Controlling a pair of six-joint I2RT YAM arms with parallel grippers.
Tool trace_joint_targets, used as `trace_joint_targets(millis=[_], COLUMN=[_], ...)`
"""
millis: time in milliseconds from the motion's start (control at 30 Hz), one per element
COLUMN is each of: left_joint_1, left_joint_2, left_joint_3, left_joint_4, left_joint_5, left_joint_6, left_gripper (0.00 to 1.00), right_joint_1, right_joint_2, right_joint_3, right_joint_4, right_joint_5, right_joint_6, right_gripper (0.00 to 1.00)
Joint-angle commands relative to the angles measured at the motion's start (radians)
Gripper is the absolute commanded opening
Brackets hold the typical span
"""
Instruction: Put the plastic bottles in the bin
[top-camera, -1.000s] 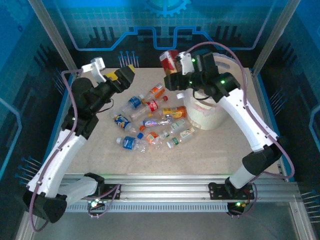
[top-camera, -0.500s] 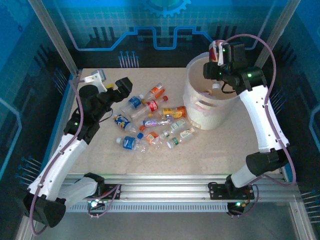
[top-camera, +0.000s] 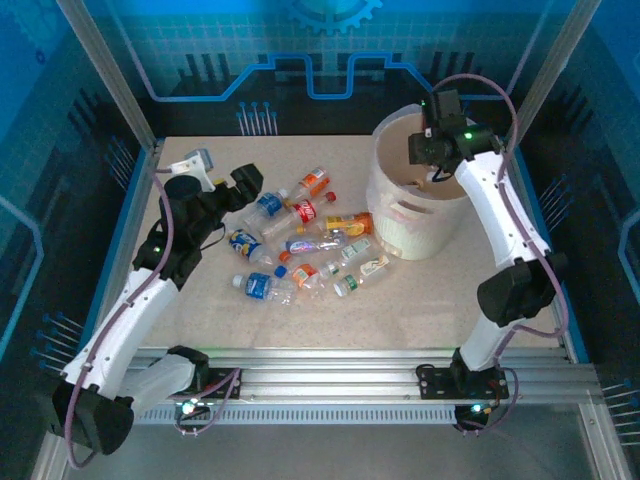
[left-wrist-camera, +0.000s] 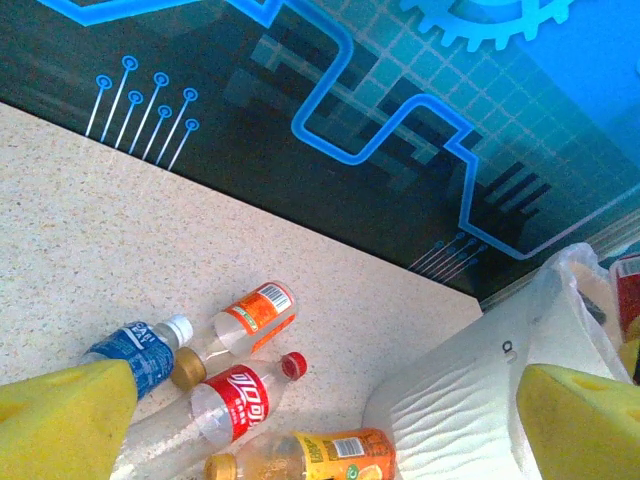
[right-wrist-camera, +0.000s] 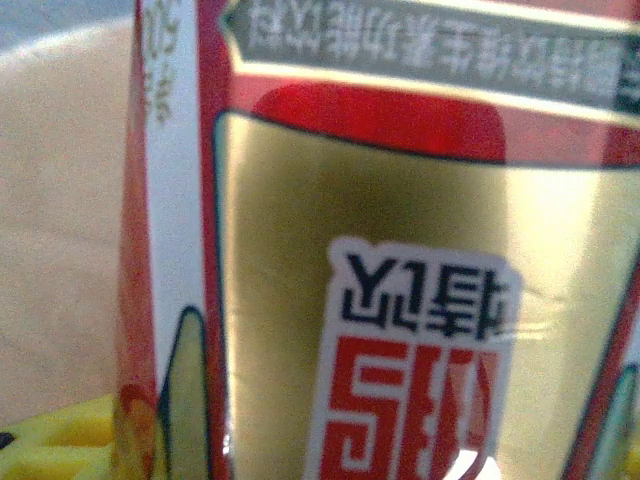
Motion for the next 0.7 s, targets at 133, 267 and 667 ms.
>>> trace_joint_targets(millis=[133, 267, 667], left_joint_1=[0.025, 0.037, 0.063], left_joint_2=[-0.015, -0.012, -0.01], left_joint_3=[-0.021, -0.026, -0.04], left_joint_4=[-0.011, -0.014, -0.04], left_joint_5=[-0.018, -0.014, -0.014], left_joint_6=[-0.003, -0.012, -0.027], left_gripper=[0.99, 0.99, 0.99], right_joint_1=[-0.027, -0.056, -0.108], right_joint_2=[0.019, 0.021, 0.077], right_joint_3=[-0.052, -0.093, -0.151], right_joint_4=[-0.027, -0.036, -0.056], right_joint_5=[-0.005, -0.061, -0.116], right_joint_6=[-0.004, 0.009, -0.004], right_gripper=[0.47, 0.47, 0.57])
